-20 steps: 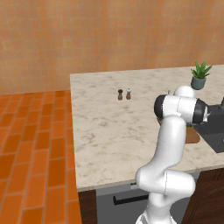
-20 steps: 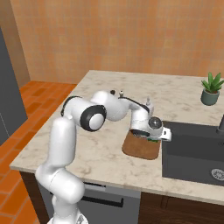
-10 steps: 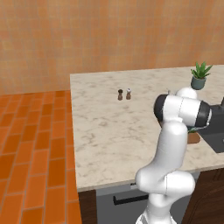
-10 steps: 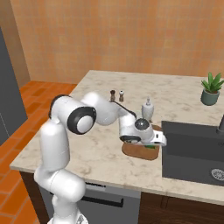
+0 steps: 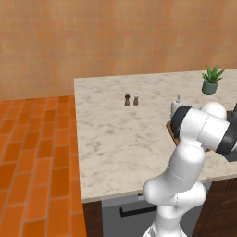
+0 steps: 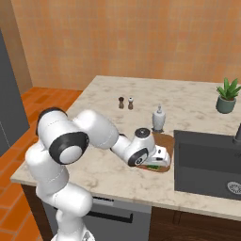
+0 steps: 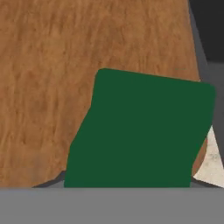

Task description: Pick up the sponge from the counter and clean the cutting board by briefly scrubbing or pressing down on the cutting board. Once finished, release the sponge.

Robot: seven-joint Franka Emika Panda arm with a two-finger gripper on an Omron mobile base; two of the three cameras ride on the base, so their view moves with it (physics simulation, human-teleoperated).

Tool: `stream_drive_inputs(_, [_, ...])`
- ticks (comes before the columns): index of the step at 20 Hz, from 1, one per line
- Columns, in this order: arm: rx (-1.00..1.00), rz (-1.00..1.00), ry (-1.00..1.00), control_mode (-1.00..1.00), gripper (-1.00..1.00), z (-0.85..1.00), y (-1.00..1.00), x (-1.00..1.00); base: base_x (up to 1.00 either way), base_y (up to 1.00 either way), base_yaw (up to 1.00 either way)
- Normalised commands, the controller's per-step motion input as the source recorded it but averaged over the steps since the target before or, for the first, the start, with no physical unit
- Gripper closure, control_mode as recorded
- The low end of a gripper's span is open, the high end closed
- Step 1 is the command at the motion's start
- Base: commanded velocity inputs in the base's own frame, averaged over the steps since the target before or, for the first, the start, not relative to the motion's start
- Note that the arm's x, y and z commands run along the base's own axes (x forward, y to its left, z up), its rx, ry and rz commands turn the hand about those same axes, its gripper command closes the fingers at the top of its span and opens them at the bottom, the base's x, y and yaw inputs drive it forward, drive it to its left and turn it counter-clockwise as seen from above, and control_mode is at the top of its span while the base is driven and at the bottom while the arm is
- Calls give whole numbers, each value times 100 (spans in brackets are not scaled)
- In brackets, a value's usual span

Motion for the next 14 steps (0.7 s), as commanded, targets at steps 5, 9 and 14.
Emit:
stream_drive_inputs(5, [9, 4, -3, -100, 100, 9, 54, -18, 0, 0, 0])
stream_drive_inputs(9, [3, 3, -1, -100, 100, 47, -9, 46, 0, 0, 0])
stream_drive_inputs(14, [4, 4, 2, -100, 100, 7, -27, 51, 0, 0, 0])
